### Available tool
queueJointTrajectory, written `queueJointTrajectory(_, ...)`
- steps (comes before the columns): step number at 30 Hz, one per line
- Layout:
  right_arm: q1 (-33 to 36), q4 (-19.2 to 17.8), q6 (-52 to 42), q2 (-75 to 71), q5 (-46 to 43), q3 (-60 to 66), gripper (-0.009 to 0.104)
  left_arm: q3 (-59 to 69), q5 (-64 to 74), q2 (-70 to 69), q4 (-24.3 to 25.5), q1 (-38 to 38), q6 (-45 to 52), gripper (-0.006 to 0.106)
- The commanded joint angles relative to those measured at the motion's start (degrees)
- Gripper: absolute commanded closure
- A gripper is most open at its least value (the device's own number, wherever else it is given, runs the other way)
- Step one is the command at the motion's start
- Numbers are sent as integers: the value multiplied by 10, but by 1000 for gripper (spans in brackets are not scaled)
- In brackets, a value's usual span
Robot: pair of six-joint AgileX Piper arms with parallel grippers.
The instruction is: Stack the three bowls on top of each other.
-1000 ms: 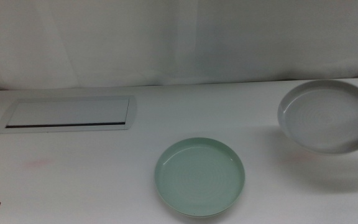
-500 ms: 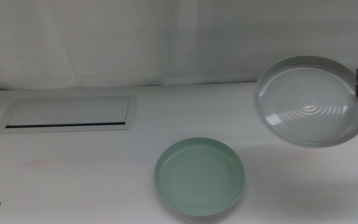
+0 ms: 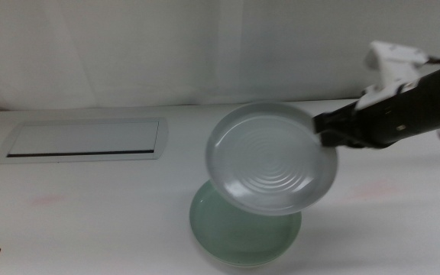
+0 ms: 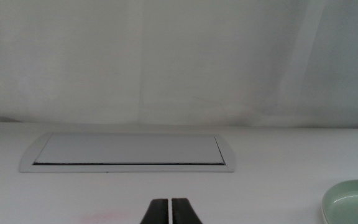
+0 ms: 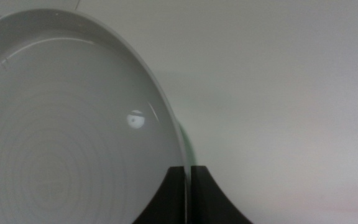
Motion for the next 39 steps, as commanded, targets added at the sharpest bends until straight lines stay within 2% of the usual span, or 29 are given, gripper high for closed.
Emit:
queueJointTrajectory(1, 21, 3, 11, 26, -27, 1, 98, 23, 0, -2, -3, 0, -5, 103)
queueJointTrajectory(22, 85, 16, 26, 172, -75, 1, 98, 23, 0, -2, -3, 0, -5, 103)
queueJointTrajectory(26, 85, -9, 39, 177, -81, 1, 98, 23, 0, -2, -3, 0, -5, 103)
queueJointTrajectory(31, 85, -64, 85, 177, -74, 1, 98, 23, 0, -2, -3, 0, -5, 103)
queueJointTrajectory(37, 85, -66, 85, 177, -74, 1, 97, 23, 0, -2, -3, 0, -5, 103)
queueJointTrajectory(38, 85, -66, 78, 177, -74, 1, 79, 23, 0, -2, -3, 0, -5, 103)
queueJointTrajectory(39, 85, -66, 73, 177, -74, 1, 68, 23, 0, -2, -3, 0, -5, 103)
